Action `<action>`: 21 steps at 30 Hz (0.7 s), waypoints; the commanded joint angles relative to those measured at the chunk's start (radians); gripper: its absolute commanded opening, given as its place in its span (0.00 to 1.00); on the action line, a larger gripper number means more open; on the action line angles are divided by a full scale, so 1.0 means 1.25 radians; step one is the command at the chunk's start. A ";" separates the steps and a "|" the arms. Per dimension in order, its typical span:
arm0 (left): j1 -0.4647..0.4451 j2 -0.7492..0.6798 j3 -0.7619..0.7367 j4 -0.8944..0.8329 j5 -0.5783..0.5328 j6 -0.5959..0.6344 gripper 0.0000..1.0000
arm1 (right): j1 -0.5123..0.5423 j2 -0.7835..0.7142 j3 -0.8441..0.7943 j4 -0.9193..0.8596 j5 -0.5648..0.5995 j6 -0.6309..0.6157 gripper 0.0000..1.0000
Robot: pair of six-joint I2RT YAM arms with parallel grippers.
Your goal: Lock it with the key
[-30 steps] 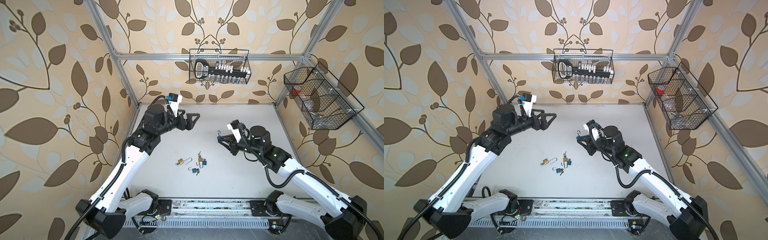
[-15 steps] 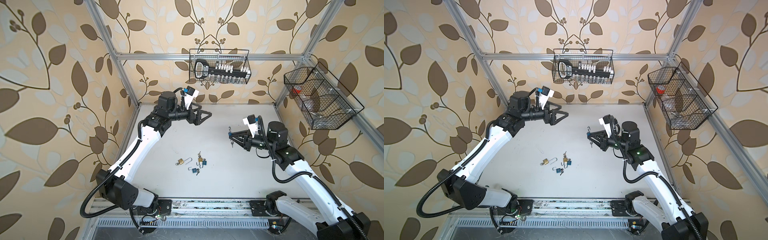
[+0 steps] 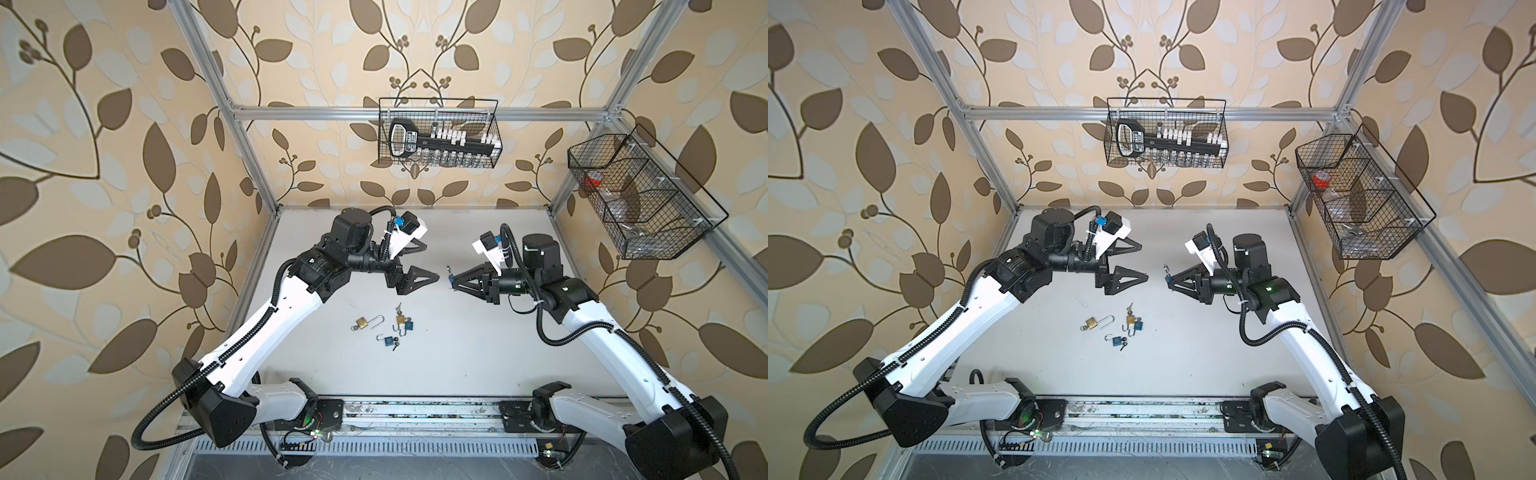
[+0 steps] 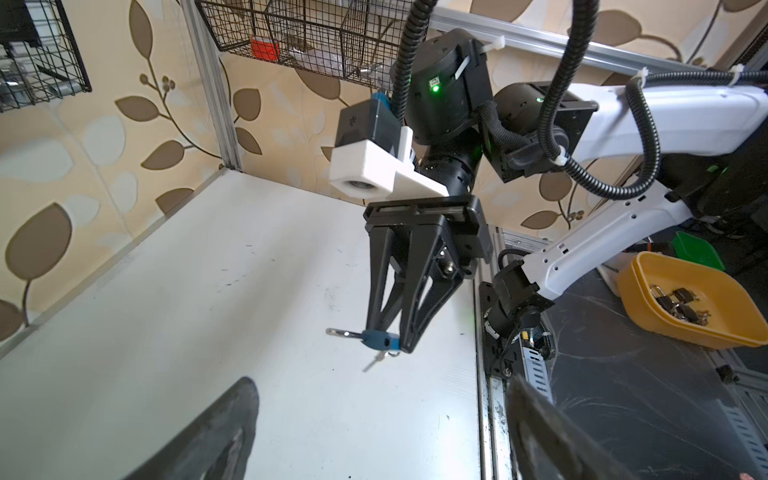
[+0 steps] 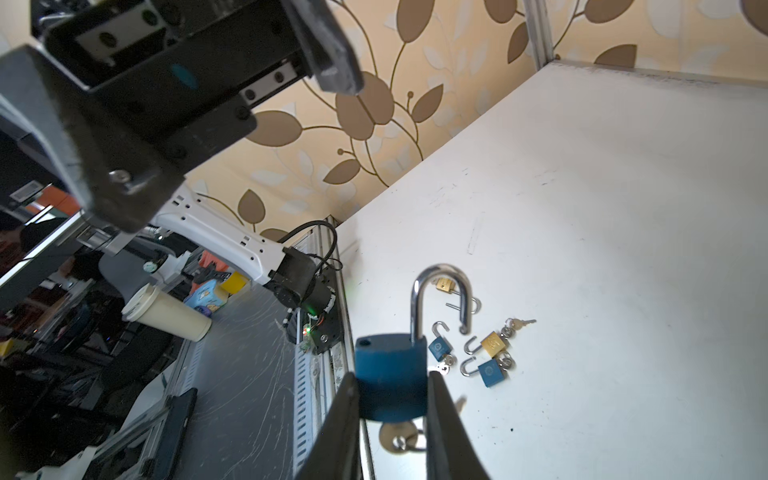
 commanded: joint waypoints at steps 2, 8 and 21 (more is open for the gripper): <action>0.007 -0.015 -0.002 -0.014 0.065 0.043 0.88 | 0.051 0.009 0.049 -0.117 -0.057 -0.117 0.00; 0.004 0.003 0.003 -0.025 0.153 0.043 0.87 | 0.067 0.000 0.067 -0.129 -0.087 -0.143 0.00; -0.042 0.048 0.017 -0.059 0.196 0.058 0.86 | 0.083 0.001 0.080 -0.110 -0.116 -0.125 0.00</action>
